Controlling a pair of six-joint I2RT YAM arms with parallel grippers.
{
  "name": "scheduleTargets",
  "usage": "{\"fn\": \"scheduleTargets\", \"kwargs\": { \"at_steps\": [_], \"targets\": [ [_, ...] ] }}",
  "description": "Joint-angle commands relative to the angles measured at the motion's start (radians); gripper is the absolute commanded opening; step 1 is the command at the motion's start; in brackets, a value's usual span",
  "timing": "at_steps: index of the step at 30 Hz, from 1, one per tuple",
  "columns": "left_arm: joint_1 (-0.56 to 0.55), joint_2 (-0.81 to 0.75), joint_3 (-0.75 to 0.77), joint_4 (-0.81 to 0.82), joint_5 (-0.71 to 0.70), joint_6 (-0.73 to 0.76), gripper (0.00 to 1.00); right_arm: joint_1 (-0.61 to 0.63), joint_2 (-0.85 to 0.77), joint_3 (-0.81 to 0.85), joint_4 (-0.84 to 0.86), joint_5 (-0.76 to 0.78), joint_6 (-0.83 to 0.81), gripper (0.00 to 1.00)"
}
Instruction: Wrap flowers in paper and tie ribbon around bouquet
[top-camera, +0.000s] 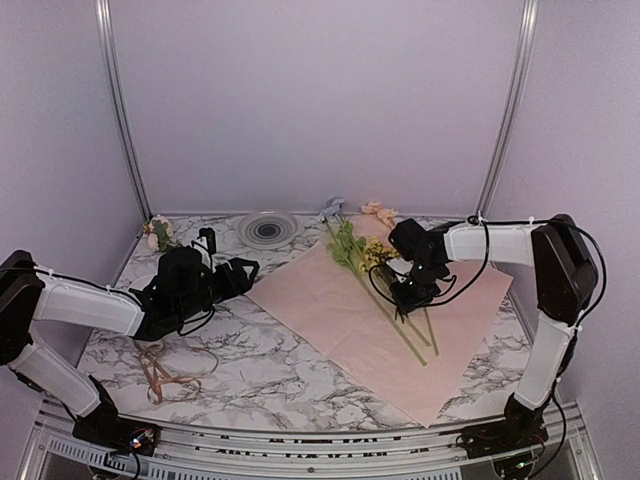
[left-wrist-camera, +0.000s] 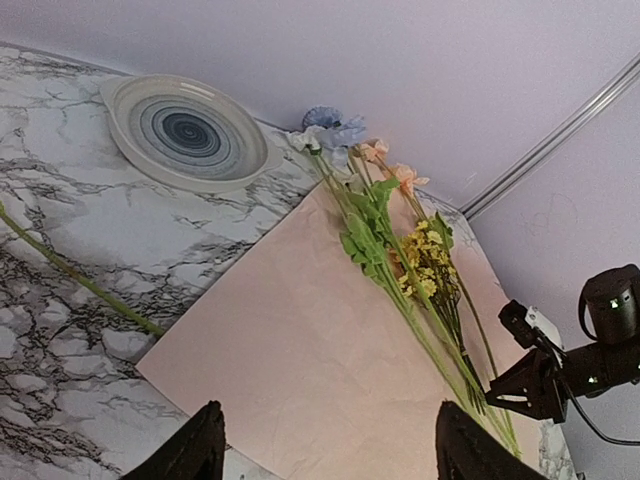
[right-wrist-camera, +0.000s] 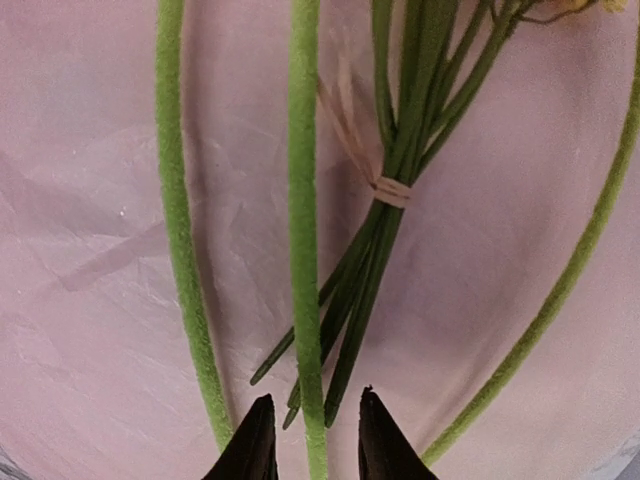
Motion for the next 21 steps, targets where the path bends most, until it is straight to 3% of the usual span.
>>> {"fn": "scheduleTargets", "kwargs": {
  "at_steps": [1,6,9,13,15,21],
  "targets": [
    [0.055,0.009,0.047,-0.135,-0.064,-0.038,0.72,0.000,-0.026,0.017,-0.019,0.003,0.019,0.34],
    [0.118,0.121,0.263,-0.476,-0.294,-0.030,0.81,0.000,-0.063,0.039,-0.030,0.033,0.028,0.39],
    [0.145,0.299,0.539,-0.819,-0.410,-0.028,0.85,0.002,-0.078,0.036,-0.018,0.038,0.032,0.39],
    [0.174,0.586,0.914,-1.150,-0.430,0.006,0.85,0.003,-0.084,0.019,-0.001,0.034,0.032,0.39],
    [0.197,0.676,1.008,-1.216,-0.434,0.005,0.84,0.003,-0.083,0.011,0.004,0.033,0.033,0.39],
    [0.271,0.776,1.085,-1.256,-0.410,-0.020,0.86,0.005,-0.094,-0.020,0.020,0.025,0.032,0.39]
  ]
}}
